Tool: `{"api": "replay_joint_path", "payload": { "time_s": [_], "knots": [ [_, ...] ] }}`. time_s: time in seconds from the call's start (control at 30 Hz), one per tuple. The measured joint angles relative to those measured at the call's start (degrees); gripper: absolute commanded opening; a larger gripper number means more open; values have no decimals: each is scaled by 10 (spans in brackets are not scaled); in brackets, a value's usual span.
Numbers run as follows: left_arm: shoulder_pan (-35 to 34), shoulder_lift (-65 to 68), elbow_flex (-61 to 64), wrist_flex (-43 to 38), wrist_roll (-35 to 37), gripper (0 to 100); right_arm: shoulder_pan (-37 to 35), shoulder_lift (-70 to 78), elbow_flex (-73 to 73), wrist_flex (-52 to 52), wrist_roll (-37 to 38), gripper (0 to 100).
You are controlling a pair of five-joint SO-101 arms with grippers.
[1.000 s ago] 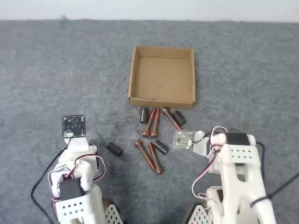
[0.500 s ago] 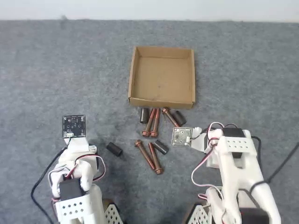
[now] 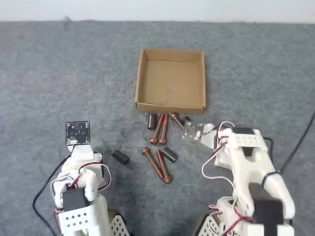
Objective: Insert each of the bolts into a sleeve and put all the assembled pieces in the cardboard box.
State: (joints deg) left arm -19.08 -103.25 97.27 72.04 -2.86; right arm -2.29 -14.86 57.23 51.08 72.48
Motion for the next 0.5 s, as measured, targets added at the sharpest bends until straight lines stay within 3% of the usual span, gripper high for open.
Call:
{"api": "replay_joint_path", "payload": {
  "time_s": [0.17,0.3,0.5],
  "knots": [
    [0,0,0,0,0,21,1,10,-9,-4,-70,6],
    [0,0,0,0,0,21,1,18,-18,2,-169,6],
    [0,0,0,0,0,21,0,18,-115,121,-331,6]
  ]
}}
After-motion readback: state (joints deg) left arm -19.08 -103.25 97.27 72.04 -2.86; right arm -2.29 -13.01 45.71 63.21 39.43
